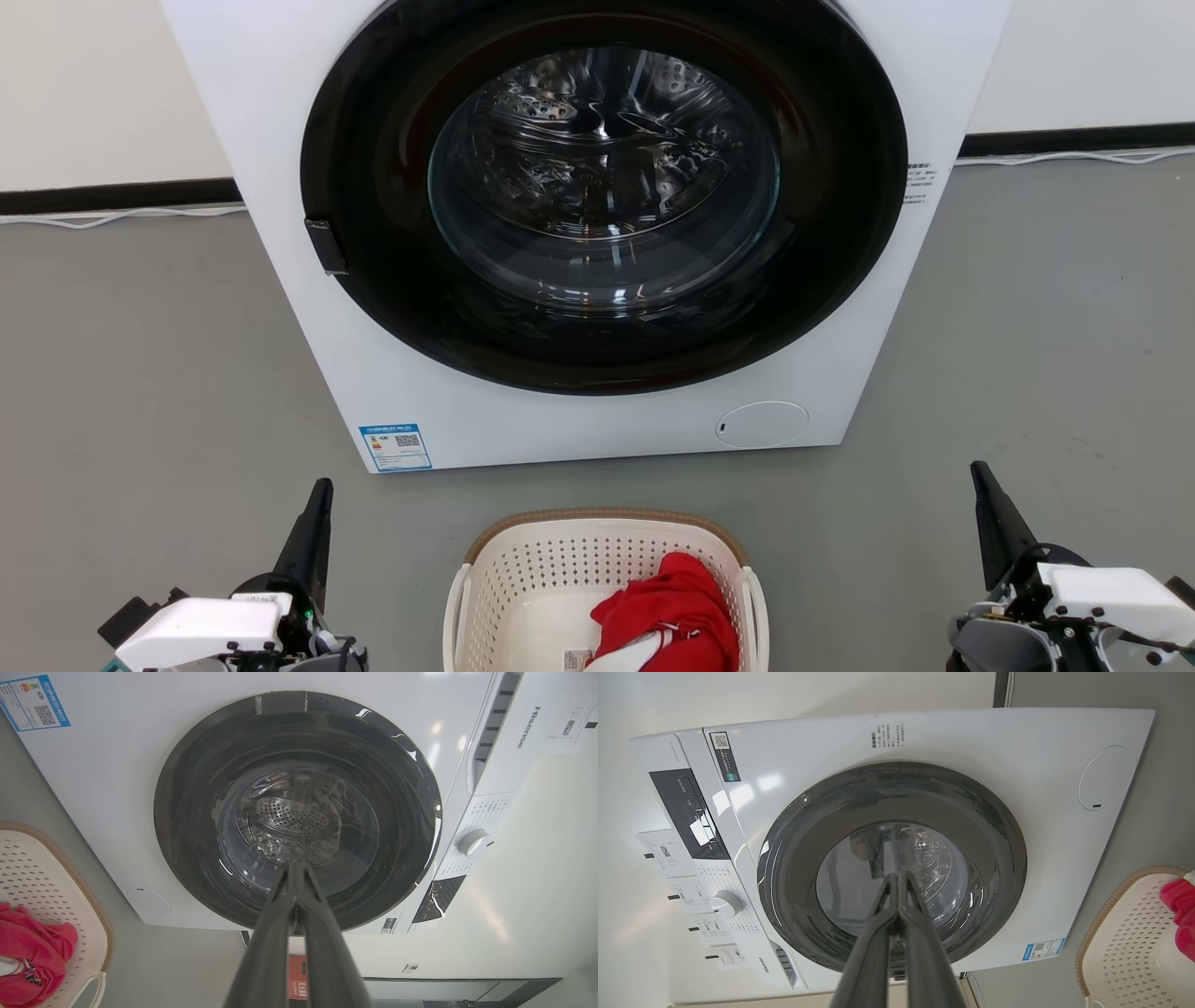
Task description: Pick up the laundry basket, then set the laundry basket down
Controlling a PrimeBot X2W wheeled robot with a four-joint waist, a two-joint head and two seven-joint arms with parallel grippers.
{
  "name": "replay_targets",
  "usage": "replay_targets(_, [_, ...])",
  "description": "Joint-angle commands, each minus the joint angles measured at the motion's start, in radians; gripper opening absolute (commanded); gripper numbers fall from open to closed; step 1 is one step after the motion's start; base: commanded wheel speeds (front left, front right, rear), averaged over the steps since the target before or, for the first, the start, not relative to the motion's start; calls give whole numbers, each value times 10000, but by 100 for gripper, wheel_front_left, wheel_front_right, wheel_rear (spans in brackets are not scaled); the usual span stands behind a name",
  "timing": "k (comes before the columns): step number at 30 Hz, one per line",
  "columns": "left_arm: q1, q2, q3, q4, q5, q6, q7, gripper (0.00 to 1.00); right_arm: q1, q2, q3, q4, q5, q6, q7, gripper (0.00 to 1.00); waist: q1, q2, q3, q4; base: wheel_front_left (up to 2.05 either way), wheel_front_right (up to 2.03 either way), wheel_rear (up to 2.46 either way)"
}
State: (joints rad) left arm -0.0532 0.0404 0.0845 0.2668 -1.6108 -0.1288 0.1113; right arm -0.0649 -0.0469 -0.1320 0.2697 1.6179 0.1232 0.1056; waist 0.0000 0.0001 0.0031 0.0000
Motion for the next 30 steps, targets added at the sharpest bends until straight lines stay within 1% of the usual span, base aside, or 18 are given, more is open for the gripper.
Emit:
replay_targets(1, [-548,98,292,-219,21,-19,18,0,-431,-33,181,-249,-94,75,77,0,0,-1,0,0,0,0,0])
replay_targets(30, [-548,98,292,-219,20,-19,18,0,-431,-33,182,-249,-93,75,77,0,0,-1,0,0,0,0,0])
